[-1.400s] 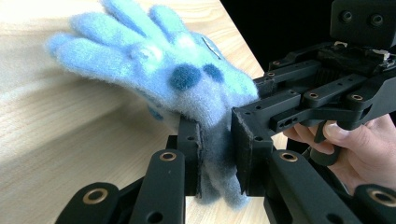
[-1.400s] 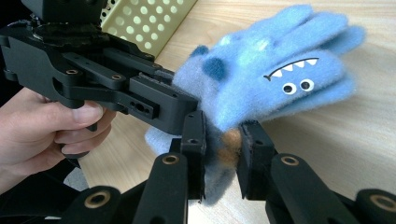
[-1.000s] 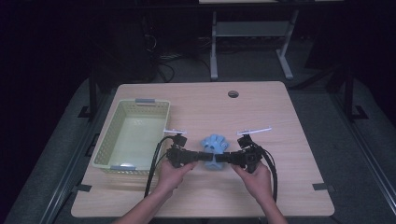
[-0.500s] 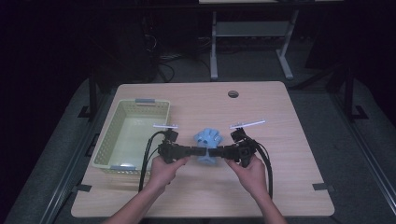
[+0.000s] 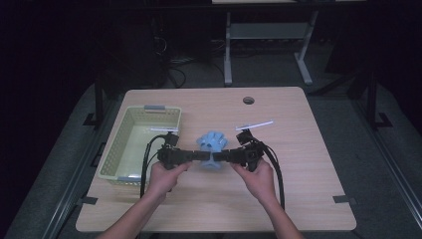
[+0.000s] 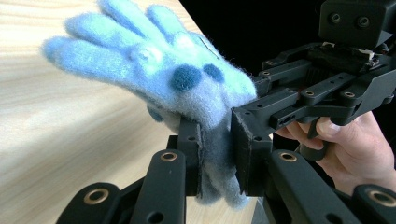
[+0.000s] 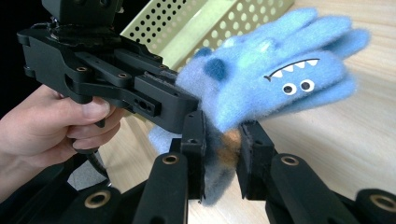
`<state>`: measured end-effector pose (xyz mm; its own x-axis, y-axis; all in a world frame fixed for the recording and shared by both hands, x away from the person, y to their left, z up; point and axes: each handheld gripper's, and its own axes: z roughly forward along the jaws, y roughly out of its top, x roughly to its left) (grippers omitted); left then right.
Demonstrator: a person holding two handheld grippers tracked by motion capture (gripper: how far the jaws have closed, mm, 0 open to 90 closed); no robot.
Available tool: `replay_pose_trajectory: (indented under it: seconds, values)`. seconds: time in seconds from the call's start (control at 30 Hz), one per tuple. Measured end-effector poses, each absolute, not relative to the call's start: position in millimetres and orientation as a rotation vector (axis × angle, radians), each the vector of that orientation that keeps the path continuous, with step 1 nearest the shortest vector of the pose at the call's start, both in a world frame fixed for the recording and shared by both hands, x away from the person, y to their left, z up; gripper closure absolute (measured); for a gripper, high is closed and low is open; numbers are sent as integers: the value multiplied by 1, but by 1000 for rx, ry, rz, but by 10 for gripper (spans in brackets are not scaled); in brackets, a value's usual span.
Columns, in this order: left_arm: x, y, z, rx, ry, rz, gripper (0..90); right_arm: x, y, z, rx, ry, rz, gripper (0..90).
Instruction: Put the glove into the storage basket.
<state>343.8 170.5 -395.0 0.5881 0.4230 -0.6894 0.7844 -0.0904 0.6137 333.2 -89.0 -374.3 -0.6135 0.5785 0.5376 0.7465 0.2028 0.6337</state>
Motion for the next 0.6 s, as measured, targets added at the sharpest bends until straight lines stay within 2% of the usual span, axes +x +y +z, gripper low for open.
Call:
replay_pose_trajectory:
  seconds: [0.6]
  values:
    - [347, 208, -386, 1686, 1023, -382, 750, 348, -55, -364, -1208, -2293, -1381, 750]
